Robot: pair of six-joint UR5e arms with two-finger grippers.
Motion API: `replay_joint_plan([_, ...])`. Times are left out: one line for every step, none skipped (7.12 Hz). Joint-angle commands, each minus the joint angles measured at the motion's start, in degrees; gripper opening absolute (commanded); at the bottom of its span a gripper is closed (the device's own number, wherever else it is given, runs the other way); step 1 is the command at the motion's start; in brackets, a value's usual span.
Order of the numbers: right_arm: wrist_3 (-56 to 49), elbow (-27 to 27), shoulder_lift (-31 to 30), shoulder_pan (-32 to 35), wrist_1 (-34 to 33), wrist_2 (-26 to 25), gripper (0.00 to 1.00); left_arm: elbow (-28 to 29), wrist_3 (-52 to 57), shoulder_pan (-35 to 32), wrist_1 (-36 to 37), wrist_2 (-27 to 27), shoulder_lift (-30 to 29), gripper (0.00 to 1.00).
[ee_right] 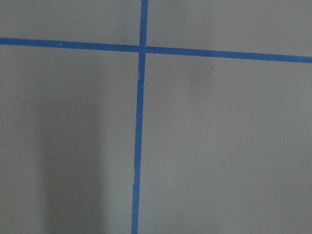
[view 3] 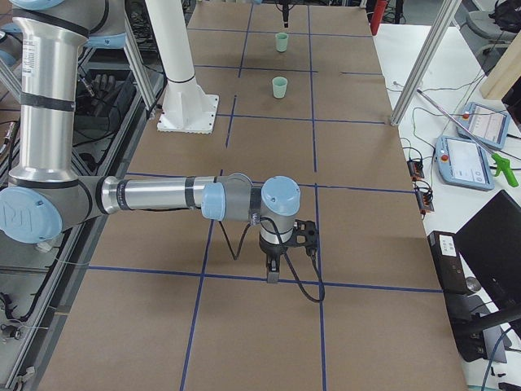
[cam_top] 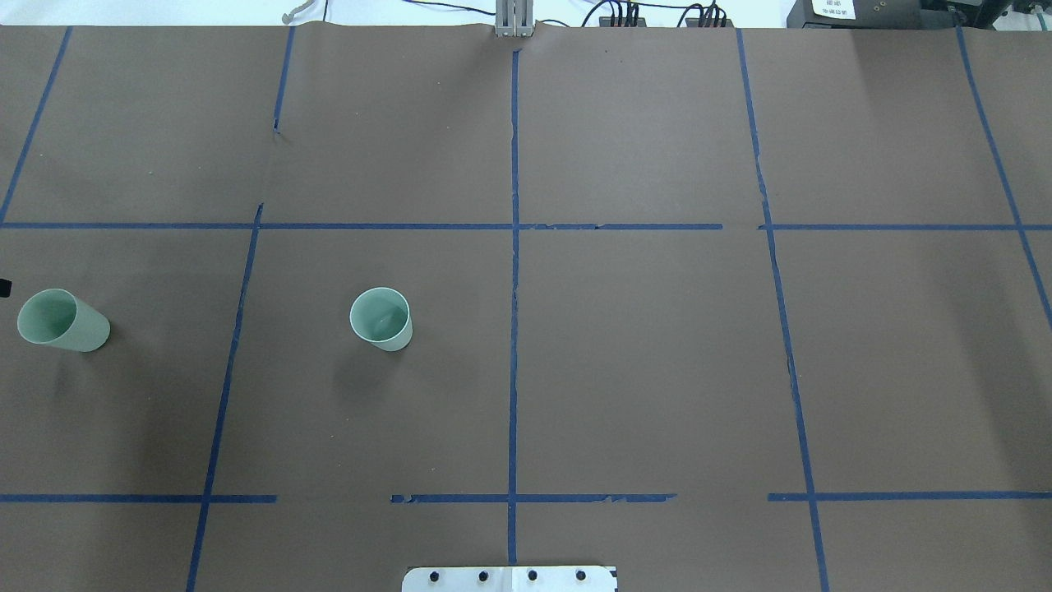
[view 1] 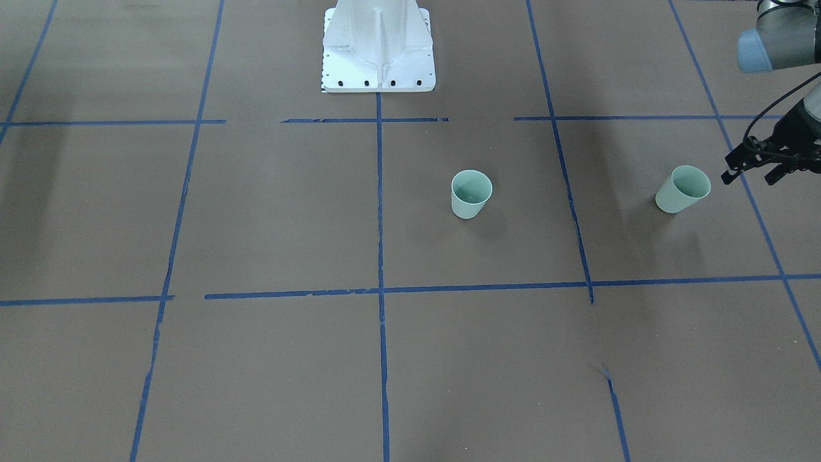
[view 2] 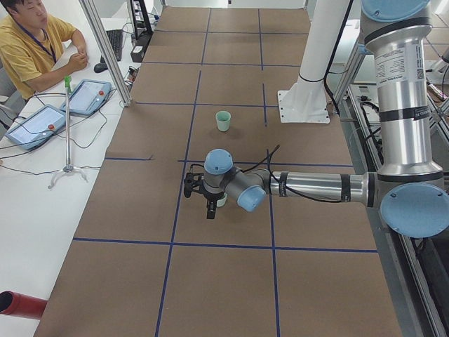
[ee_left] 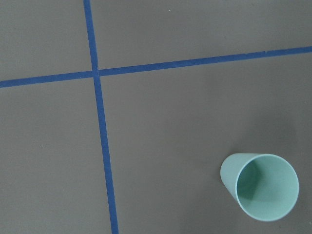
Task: Stack cups
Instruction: 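Lower the left gripper onto the outer pale green cup and grasp it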
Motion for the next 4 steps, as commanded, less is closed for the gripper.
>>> replay_joint_plan([0.0,0.0,0.0,0.1,0.0,0.0,1.0,0.8,-5.8,4.7,-2.8,0.7,-0.2,0.99])
replay_joint_plan([0.0,0.0,0.0,0.0,0.0,0.0,1.0,0.8,-6.0,5.3,-2.8,1.1,-0.1,0.72])
replay_joint_plan([0.0,0.0,0.0,0.1,0.0,0.0,1.0,0.8,-6.3,5.3,-2.5,0.7,-0.1,0.01])
replay_joint_plan([0.0,0.0,0.0,0.1,0.0,0.0,1.0,0.8,-6.3,5.3,-2.2,0.6,0.0,0.0])
